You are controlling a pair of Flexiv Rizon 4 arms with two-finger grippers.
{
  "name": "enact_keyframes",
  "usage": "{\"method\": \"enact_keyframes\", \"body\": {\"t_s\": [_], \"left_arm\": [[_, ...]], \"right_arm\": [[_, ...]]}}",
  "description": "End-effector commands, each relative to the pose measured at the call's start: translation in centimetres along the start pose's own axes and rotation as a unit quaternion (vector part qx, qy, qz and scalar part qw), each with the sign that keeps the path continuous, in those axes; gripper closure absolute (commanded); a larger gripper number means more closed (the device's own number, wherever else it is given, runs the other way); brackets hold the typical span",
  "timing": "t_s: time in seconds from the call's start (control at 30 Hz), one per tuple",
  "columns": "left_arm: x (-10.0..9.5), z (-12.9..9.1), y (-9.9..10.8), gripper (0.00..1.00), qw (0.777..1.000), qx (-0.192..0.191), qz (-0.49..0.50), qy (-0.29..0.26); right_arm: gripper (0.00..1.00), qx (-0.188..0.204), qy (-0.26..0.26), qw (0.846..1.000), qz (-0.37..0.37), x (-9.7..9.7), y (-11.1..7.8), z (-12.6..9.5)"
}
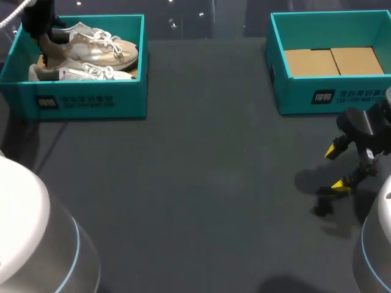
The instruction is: Take the shoe out of the shoebox, open the shoe tongue, remove and reinsert the insole, then place the shoe into the shoebox
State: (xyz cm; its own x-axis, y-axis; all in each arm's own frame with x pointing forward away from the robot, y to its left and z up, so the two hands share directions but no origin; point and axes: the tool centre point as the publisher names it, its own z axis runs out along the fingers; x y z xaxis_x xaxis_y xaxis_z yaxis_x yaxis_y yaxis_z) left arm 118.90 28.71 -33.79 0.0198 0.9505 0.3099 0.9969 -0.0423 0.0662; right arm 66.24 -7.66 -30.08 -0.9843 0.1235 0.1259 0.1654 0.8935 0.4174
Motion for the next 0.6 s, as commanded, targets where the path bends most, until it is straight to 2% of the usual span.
{"method": "enact_keyframes", "body": {"t_s": [0.03, 0.57, 0.6], "left_arm": [[-0.2, 0.7, 0.4, 1.0, 1.0, -0.003, 0.0, 0.001], [-0.5, 2.4, 0.9, 1.0, 1.0, -0.009, 0.003, -0.001], [-0.5, 2.5, 0.9, 0.9, 1.0, -0.009, 0.003, -0.001]], "right_arm": [[0.0, 0.001, -0.001, 1.0, 0.0, 0.1, 0.0, 0.0], [0.0, 0.001, -0.001, 1.0, 0.0, 0.1, 0.0, 0.0], [0.0, 0.001, -0.001, 1.0, 0.0, 0.1, 0.0, 0.0]]}}
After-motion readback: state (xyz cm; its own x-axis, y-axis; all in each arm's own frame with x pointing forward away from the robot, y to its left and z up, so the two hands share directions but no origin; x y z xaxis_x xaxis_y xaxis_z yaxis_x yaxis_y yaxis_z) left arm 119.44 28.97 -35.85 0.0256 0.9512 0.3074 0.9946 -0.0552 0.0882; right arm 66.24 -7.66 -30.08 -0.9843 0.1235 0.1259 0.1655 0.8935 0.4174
